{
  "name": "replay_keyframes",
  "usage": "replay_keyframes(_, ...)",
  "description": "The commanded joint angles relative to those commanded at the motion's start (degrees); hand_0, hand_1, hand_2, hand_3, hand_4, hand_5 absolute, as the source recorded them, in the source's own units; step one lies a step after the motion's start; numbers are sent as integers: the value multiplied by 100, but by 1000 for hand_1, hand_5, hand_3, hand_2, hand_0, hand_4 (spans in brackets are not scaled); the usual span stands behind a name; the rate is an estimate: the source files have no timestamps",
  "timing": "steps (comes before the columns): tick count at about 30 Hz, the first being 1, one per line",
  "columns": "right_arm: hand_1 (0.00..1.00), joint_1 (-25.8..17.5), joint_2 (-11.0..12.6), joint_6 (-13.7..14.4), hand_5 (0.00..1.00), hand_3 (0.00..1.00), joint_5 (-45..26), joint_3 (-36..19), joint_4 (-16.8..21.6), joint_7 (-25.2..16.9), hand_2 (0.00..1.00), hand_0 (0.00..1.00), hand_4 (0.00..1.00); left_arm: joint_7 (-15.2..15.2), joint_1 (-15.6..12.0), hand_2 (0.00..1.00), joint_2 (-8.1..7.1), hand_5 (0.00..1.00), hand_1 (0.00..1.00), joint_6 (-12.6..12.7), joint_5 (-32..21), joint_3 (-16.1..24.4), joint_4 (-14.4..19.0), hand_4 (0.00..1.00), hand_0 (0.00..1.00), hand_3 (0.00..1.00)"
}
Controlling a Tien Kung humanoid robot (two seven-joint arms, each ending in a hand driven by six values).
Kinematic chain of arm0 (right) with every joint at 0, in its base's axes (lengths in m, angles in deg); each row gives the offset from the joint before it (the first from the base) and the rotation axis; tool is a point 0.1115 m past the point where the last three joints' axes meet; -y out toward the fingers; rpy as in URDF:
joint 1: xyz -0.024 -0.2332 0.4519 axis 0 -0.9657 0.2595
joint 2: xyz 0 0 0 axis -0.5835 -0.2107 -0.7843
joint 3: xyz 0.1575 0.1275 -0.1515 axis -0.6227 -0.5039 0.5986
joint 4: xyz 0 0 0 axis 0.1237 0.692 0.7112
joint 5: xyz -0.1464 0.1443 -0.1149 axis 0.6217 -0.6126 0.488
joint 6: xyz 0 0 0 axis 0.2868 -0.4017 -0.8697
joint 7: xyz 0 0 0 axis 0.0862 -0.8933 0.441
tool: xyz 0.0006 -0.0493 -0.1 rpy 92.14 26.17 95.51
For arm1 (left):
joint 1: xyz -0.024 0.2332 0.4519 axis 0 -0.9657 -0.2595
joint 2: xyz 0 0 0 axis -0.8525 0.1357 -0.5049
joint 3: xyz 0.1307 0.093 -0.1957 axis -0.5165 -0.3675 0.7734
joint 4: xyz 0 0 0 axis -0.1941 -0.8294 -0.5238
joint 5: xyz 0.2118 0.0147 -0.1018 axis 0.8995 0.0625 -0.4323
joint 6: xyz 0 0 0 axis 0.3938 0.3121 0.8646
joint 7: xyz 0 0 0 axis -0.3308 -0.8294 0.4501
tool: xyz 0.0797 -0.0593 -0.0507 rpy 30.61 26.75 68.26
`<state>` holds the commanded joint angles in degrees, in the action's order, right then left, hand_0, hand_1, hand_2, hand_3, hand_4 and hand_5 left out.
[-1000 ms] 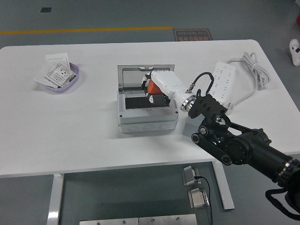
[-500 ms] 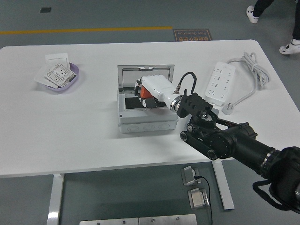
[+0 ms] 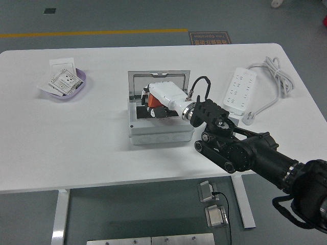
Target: Pick up the cylinder from the cube,place it in the box,flap close box
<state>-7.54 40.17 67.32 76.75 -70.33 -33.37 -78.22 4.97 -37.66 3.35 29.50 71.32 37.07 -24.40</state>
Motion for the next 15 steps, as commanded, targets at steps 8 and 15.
replay_keyframes(8,326,-24,1,-19,520,701,8,-47,-50,-58,570,260,890,0,23,611,3,306,665,-7,2,-20,0,679,595,602)
replay_keyframes(15,405,-46,24,-2,591,726,-4,-51,-90,-142,605,411,943,0,45,611,11,304,665,-22,-11,-64,0,676,595,601)
